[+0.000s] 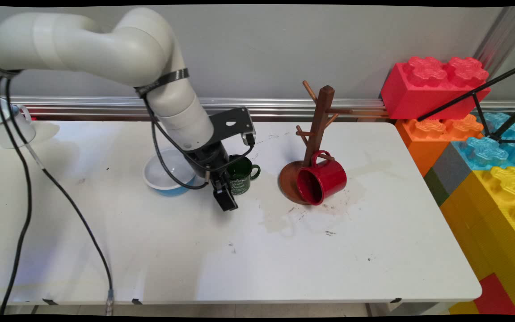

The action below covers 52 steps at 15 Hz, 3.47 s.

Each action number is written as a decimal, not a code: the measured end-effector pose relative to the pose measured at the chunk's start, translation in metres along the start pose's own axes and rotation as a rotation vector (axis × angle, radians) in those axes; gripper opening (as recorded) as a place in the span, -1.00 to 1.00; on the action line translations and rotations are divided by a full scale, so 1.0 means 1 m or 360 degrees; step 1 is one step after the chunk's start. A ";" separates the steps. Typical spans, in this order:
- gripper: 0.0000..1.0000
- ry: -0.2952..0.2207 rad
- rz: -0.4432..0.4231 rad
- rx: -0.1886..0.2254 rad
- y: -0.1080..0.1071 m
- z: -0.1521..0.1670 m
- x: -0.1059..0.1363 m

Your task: Pick up the red mug from the rack

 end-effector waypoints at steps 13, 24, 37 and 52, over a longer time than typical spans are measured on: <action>1.00 0.0255 -0.0401 -0.0034 0.053 -0.033 -0.012; 1.00 0.0525 -0.0595 -0.0047 0.073 -0.004 -0.007; 1.00 0.0610 -0.0568 -0.0173 0.074 0.023 0.002; 1.00 0.0628 -0.0679 -0.0148 0.063 0.038 0.057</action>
